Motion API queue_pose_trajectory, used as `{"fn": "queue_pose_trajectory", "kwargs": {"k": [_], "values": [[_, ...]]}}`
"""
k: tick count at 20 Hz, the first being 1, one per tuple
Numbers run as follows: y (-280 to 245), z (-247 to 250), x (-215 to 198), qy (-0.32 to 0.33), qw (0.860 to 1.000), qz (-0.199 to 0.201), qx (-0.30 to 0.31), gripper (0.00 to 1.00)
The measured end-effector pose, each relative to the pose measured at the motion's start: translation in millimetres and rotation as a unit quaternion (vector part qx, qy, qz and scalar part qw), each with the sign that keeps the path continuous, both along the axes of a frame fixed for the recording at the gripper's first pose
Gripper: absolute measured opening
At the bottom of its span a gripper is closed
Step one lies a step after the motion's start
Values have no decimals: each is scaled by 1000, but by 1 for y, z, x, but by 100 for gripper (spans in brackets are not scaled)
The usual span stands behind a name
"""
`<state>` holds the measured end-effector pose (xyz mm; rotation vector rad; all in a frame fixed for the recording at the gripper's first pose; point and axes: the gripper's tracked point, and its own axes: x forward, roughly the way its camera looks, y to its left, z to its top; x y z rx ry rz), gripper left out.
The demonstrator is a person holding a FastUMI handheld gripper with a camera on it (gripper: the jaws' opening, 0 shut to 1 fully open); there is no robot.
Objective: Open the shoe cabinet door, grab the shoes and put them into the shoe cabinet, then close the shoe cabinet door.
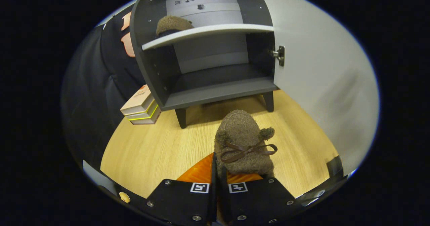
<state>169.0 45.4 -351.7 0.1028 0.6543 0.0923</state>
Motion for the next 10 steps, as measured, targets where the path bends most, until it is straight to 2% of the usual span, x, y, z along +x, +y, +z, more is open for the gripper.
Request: {"fn": "queue_pose_trajectory", "kwargs": {"k": [6, 10], "values": [[2, 103, 20, -61, 998, 11, 2, 7], [3, 163, 60, -96, 995, 30, -8, 7]]}}
